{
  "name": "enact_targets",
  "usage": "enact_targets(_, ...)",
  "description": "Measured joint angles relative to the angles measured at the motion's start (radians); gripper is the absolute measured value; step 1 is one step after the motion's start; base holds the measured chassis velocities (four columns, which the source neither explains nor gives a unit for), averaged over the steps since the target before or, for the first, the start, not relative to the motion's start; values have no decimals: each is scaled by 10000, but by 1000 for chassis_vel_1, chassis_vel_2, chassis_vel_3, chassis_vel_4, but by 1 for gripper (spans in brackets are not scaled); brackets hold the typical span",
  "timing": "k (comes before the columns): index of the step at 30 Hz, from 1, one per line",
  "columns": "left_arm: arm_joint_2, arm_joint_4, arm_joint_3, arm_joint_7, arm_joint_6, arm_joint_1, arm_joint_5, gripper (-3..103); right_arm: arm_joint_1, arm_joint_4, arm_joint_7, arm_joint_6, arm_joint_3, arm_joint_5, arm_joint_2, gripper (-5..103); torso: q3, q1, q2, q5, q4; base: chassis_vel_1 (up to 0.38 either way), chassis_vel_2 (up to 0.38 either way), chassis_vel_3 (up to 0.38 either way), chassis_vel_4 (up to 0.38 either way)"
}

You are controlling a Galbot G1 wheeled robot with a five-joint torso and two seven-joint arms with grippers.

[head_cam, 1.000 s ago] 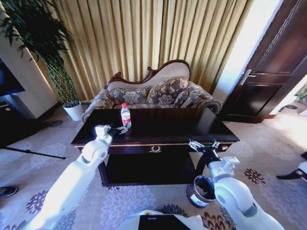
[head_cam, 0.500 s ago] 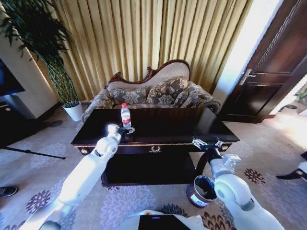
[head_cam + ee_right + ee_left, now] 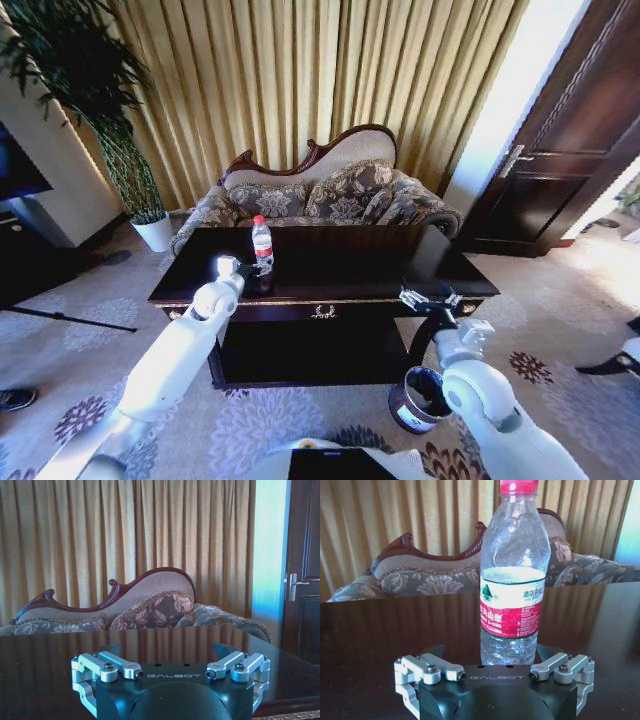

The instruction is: Move to the front of the table and place the trash on the table into the trash bin.

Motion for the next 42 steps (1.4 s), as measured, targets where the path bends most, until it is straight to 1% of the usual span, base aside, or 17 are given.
enact_targets(4,-89,335,169,344,-111,-279,114,100,132,-143,0,65,6,6,-28,100,0,0,0,0,0,0,0,0,0)
enact_targets(8,-165,490,276,551,-170,-444,154,100,181,-206,-2,94,-8,9,-35,100,0,0,0,1,-1,0,0,0,0)
enact_targets(16,-314,770,436,677,-172,-683,246,100,219,-343,-6,158,16,8,-47,100,0,0,1,0,-1,0,0,0,0)
enact_targets(17,-319,805,445,737,-168,-712,276,103,220,-353,-5,179,30,8,-48,100,0,0,1,0,-1,0,0,0,0)
enact_targets(18,-322,827,454,772,-164,-738,291,100,224,-362,-5,192,40,8,-48,100,0,0,1,0,0,0,0,0,0)
enact_targets(20,-325,842,460,783,-163,-754,295,100,231,-369,-5,201,42,9,-48,100,0,0,1,0,0,0,0,0,0)
enact_targets(23,-339,895,466,800,-184,-779,298,84,267,-381,-5,217,43,10,-45,100,0,-1,1,0,0,0,0,0,0)
enact_targets(24,-339,895,466,800,-184,-779,298,84,267,-381,-5,217,43,10,-45,100,0,-1,1,0,0,0,0,0,0)
enact_targets(27,-342,909,437,805,-260,-730,299,68,306,-385,-5,222,41,16,-45,100,0,-2,1,0,0,0,0,0,0)
enact_targets(29,-339,905,425,811,-279,-707,300,68,310,-386,-5,223,41,17,-46,100,0,-1,1,0,0,0,0,0,0)
enact_targets(32,-310,793,363,877,-314,-604,302,53,348,-386,-5,225,30,39,-76,100,0,-2,1,0,0,0,0,0,0)
enact_targets(35,-302,702,311,944,-398,-530,343,49,438,-387,-5,225,-16,64,-113,100,0,-1,1,0,0,0,0,0,0)
enact_targets(36,-283,612,274,1035,-540,-446,482,43,525,-384,-4,225,-64,132,-163,100,0,-2,1,0,-1,0,0,0,0)
enact_targets(37,-255,528,239,1126,-627,-373,597,43,572,-360,-2,226,-88,218,-210,100,0,-1,0,0,-1,0,0,0,0)
enact_targets(38,-215,412,199,1202,-705,-292,710,40,620,-303,-2,226,-114,342,-278,100,0,-1,0,0,0,0,0,0,0)
enact_targets(39,-215,412,199,1202,-705,-292,710,40,620,-303,-2,226,-114,342,-278,100,0,-1,0,0,0,0,0,0,0)
enact_targets(42,-26,-52,-18,1453,-1107,25,1190,32,788,-5,0,222,-151,964,-568,100,0,-1,1,-1,-1,0,0,0,0)
